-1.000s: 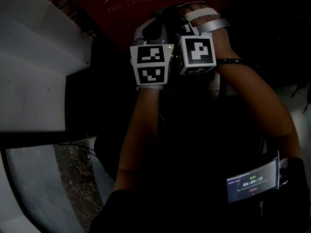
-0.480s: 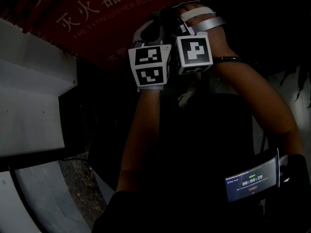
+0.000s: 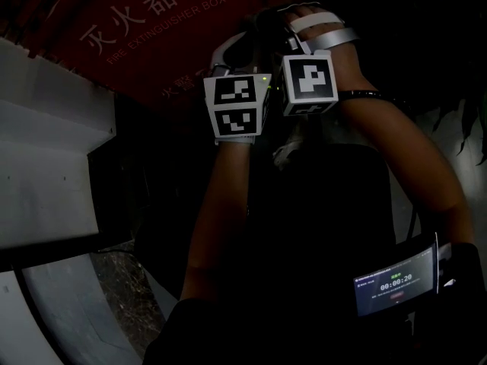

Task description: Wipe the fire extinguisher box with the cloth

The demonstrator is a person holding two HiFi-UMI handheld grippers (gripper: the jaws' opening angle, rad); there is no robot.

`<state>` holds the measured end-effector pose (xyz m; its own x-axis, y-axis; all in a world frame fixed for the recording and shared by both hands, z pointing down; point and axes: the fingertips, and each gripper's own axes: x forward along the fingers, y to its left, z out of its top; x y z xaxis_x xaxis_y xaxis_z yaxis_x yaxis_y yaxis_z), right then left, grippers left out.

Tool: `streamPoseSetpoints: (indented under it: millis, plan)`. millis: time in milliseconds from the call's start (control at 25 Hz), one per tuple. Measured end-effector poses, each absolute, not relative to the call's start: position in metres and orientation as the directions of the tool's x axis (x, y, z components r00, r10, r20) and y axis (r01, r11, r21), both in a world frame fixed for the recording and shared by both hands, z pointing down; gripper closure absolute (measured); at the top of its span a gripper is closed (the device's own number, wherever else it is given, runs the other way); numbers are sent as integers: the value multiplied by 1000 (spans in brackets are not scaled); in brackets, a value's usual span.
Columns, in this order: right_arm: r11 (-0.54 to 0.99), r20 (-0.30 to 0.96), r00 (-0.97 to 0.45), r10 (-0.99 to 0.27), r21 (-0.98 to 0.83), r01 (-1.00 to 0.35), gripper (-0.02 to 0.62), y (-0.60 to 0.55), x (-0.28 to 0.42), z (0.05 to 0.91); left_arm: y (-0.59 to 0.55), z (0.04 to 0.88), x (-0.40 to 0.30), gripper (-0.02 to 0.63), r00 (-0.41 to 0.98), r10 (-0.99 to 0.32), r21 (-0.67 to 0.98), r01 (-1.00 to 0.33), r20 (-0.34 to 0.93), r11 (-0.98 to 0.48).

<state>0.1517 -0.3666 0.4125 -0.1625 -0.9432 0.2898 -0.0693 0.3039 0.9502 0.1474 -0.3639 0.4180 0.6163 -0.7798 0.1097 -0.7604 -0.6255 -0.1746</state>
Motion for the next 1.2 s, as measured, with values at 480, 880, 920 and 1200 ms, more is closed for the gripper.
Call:
streamPoseSetpoints:
  millis: [480,880,920,1200]
  plan:
    - [278,254,-318,-913,960,-32,560,-344,22,399,-348,408,15,606,512,-851,-178,-832,116,-525]
    - [343,320,-389,-864,939,10,561,-346,-81,426,-347,423,-97,606,421,-895,-143,-886,148,-440]
    - [343,322,-390,-863,939,17,560,-349,-90,429,-348,426,-102,606,438,-886,-126,-880,153,-457]
    - [363,348,-381,-857,931,33,560,-363,-128,440,-361,437,-139,606,439,-887,-74,-889,145,-452]
